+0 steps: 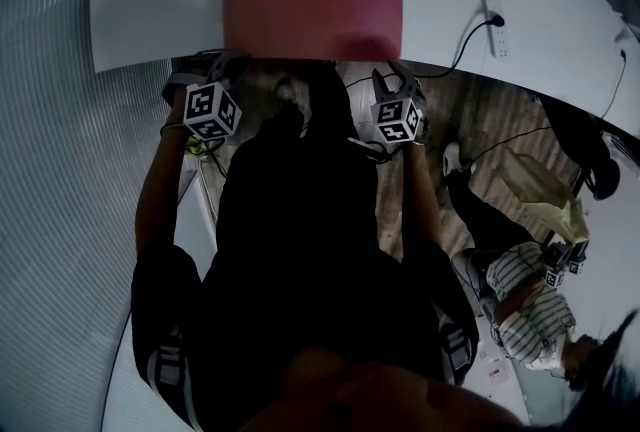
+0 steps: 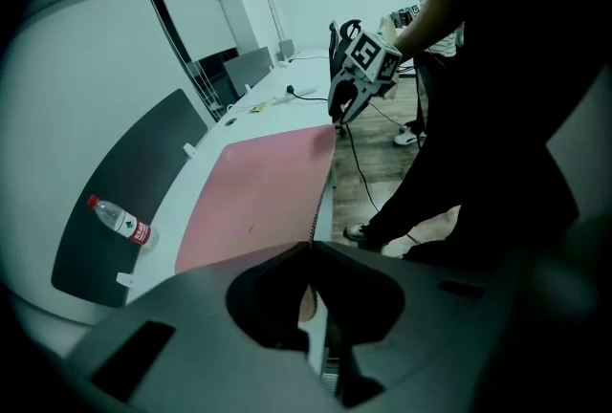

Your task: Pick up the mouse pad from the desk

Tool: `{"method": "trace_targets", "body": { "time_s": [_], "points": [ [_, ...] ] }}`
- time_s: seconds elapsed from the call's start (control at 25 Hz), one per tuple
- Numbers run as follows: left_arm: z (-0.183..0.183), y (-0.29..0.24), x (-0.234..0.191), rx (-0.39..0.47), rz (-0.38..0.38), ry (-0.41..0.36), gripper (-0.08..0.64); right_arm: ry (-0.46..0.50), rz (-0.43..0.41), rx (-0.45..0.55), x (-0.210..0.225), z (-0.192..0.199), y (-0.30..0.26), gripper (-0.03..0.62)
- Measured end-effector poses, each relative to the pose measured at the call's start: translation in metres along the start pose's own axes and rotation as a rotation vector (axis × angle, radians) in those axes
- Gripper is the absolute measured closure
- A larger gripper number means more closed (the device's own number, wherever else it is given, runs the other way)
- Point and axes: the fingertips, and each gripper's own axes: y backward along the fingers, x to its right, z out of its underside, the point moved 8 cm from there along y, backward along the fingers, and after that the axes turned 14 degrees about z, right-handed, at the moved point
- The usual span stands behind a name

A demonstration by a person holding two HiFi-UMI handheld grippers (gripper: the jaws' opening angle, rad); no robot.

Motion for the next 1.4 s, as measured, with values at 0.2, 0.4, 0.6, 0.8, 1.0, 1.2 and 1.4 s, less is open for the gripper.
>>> {"method": "trace_targets", "body": {
  "time_s": [0.2, 0.4, 0.6, 0.8, 1.0, 1.2, 1.4],
  "points": [
    [-0.003, 0.005, 0.0, -0.001, -0.003, 0.006, 0.548, 0.263, 0.059, -0.052, -0.013, 0.001, -0.012, 0.437],
    [-0.005, 0.005, -0.002, -0.001, 0.002, 0.02, 0.548, 0.363, 0.052, -0.072, -0.02, 0.006, -0.027, 0.43],
    [-0.008, 0.006, -0.005, -0.006, 0.007, 0.029, 0.548, 0.394, 0.033, -0.098, -0.019, 0.013, -0.038, 0.426],
    [-0.013, 0.005, -0.006, -0.011, 0.019, 0.046, 0.548, 0.394, 0.015, -0.112, -0.013, 0.019, -0.048, 0.426],
    [-0.026, 0.007, -0.011, -0.026, 0.03, 0.06, 0.548, 0.399, -0.009, -0.094, 0.001, 0.014, -0.053, 0.434],
    [-0.014, 0.003, -0.016, -0.016, 0.035, 0.065, 0.548, 0.393, -0.054, -0.101, -0.004, 0.006, -0.054, 0.445],
    [-0.015, 0.002, -0.023, -0.004, 0.034, 0.09, 0.548, 0.373, -0.057, -0.073, 0.011, 0.001, -0.053, 0.476]
  ]
}}
